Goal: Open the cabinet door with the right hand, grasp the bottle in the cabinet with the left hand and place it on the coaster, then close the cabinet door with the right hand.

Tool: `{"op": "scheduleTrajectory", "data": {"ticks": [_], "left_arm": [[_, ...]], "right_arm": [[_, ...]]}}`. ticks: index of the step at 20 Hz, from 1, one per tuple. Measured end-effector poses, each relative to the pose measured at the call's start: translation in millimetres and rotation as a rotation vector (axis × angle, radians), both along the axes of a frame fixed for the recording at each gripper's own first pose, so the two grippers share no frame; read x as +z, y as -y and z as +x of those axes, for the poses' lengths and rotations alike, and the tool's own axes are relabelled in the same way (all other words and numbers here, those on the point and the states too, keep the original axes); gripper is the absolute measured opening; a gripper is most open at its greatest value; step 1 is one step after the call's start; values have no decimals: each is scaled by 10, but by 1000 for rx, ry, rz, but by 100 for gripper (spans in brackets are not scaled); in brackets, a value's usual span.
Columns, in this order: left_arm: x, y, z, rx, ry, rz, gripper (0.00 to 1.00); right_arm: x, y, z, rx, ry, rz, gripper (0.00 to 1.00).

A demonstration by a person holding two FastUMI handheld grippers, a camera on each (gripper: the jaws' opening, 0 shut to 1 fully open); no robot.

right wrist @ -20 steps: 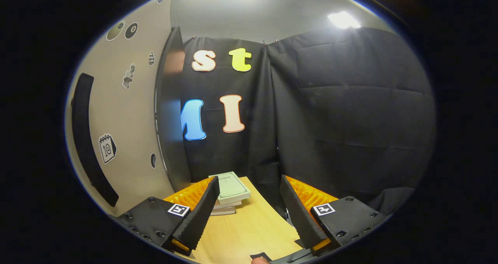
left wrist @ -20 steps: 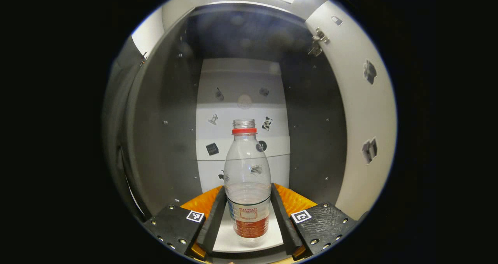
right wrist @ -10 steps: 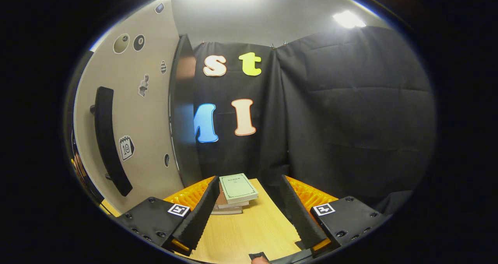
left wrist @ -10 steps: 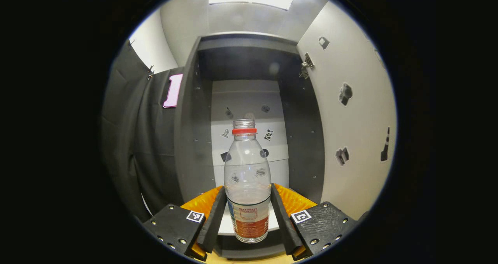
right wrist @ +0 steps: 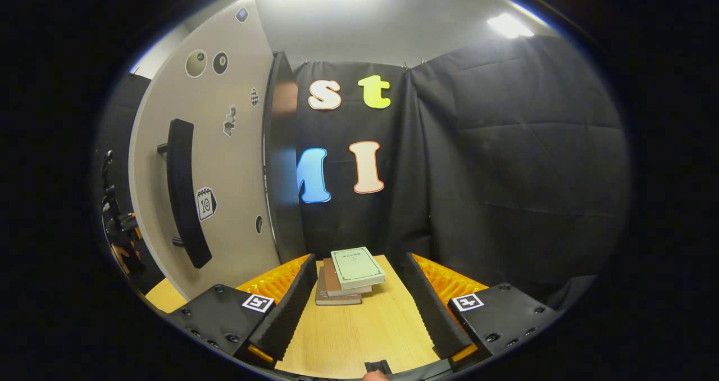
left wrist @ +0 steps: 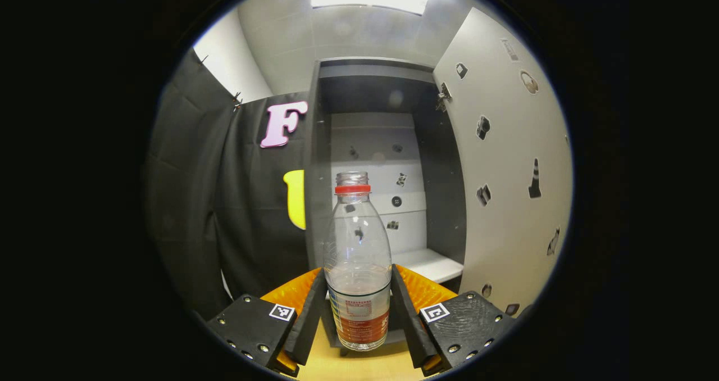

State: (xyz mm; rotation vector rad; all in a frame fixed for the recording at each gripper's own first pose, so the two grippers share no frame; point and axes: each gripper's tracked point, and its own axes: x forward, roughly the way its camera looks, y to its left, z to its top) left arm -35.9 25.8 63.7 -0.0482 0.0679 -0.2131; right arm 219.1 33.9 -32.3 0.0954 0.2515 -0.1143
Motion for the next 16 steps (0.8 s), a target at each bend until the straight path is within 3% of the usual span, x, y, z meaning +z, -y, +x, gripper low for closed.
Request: {"op": "scheduleTrajectory", "data": {"ticks": [7, 8, 9, 13, 14, 16], "left_arm": [[-652, -380, -506, 71, -56, -28, 63], [-750, -407, -557, 80, -66, -25, 63], [-875, -425, -606, 89, -79, -22, 63], [-1379, -536, -791, 118, -124, -8, 63], [-1496, -559, -834, 125, -140, -13, 63], [-1718, -592, -914, 139, -163, -31, 63]], "right_arm": [[20, -30, 7, -4, 40, 27, 99], [31, -20, 6, -9, 50, 24, 95], [32, -11, 21, -14, 57, 20, 99], [6, 28, 81, -40, 78, 18, 99], [-20, 35, 103, -44, 73, 29, 94], [-79, 20, 129, -47, 59, 44, 99]]}}
